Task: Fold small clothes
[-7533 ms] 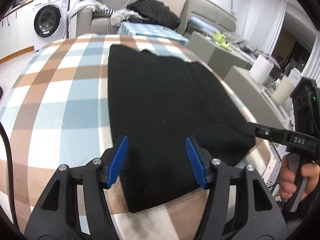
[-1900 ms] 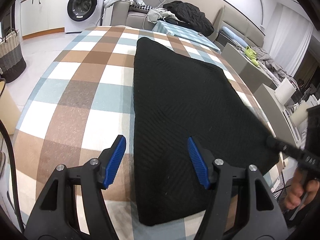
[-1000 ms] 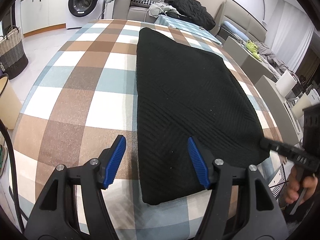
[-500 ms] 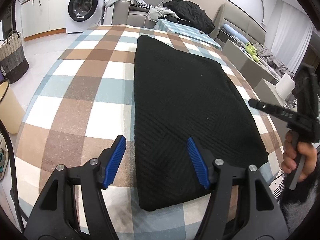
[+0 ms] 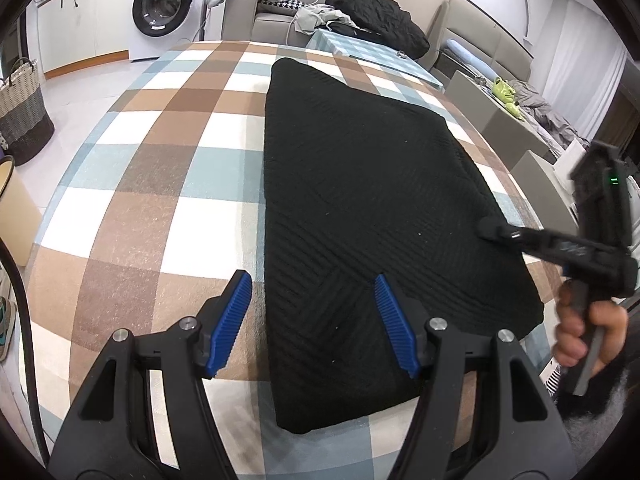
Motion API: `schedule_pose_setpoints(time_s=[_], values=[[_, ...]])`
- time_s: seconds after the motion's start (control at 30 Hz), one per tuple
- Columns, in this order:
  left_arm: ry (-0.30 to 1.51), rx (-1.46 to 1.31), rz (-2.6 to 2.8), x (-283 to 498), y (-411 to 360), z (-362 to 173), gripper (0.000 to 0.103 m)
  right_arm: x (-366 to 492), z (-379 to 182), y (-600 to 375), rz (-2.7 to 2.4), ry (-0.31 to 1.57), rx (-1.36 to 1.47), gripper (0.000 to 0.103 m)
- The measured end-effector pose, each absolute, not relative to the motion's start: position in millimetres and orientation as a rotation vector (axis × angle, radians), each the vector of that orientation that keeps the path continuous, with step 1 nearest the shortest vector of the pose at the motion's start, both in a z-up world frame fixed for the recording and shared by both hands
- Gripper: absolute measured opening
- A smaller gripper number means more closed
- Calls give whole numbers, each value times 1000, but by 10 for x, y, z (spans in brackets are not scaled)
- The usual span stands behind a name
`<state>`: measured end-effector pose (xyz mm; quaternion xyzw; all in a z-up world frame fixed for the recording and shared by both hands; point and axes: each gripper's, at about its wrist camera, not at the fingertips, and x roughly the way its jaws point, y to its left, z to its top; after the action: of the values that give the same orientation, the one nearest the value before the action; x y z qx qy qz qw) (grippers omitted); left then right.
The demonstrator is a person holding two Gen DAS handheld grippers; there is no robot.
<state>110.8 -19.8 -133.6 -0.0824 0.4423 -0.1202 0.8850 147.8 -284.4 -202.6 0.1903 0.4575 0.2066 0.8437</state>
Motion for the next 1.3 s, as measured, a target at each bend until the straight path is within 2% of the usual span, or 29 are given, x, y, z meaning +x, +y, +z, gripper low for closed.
schedule_pose_setpoints(time_s=[0.03, 0.17, 0.3, 0.47, 0.53, 0.67, 0.7, 0.73, 0.87, 0.97, 1.0, 1.07, 1.1, 1.13, 1.2, 1.3], values=[[920, -171, -249, 1117, -201, -1333, 61, 1513, -2060, -2822, 434, 969, 405, 9], [916, -172, -252, 1143, -197, -1331, 61, 1362, -1766, -2736, 422, 839, 309, 8], [935, -180, -256, 1174, -199, -1391, 61, 1511, -1993, -2739, 295, 945, 235, 9], [947, -181, -258, 1092, -170, -1409, 61, 1308, -1948, -2934, 400, 949, 408, 19], [953, -176, -276, 1032, -169, -1414, 61, 1086, -1948, -2988, 455, 956, 412, 27], [980, -155, -332, 875, -225, -1473, 61, 765, -2042, -2977, 488, 929, 349, 29], [981, -137, -343, 824, -256, -1485, 61, 744, -2051, -2979, 478, 919, 351, 24], [982, -117, -351, 779, -287, -1493, 61, 751, -2050, -2974, 473, 910, 337, 9], [976, -27, -342, 645, -378, -1516, 62, 653, -1813, -2935, 513, 835, 327, 7], [980, -37, -365, 615, -386, -1520, 62, 732, -1935, -2912, 418, 924, 257, 7], [981, -37, -363, 613, -385, -1517, 62, 765, -2031, -2917, 395, 972, 254, 8], [978, -31, -359, 607, -384, -1504, 62, 779, -1990, -2951, 402, 948, 287, 17], [975, -40, -363, 610, -372, -1496, 62, 735, -1916, -2990, 401, 921, 300, 26], [972, -54, -366, 614, -359, -1489, 62, 703, -1868, -3029, 393, 896, 304, 40], [972, -87, -372, 652, -333, -1495, 62, 651, -1820, -3123, 342, 862, 308, 53], [978, -128, -360, 728, -302, -1526, 62, 747, -1959, -3208, 313, 916, 358, 53]])
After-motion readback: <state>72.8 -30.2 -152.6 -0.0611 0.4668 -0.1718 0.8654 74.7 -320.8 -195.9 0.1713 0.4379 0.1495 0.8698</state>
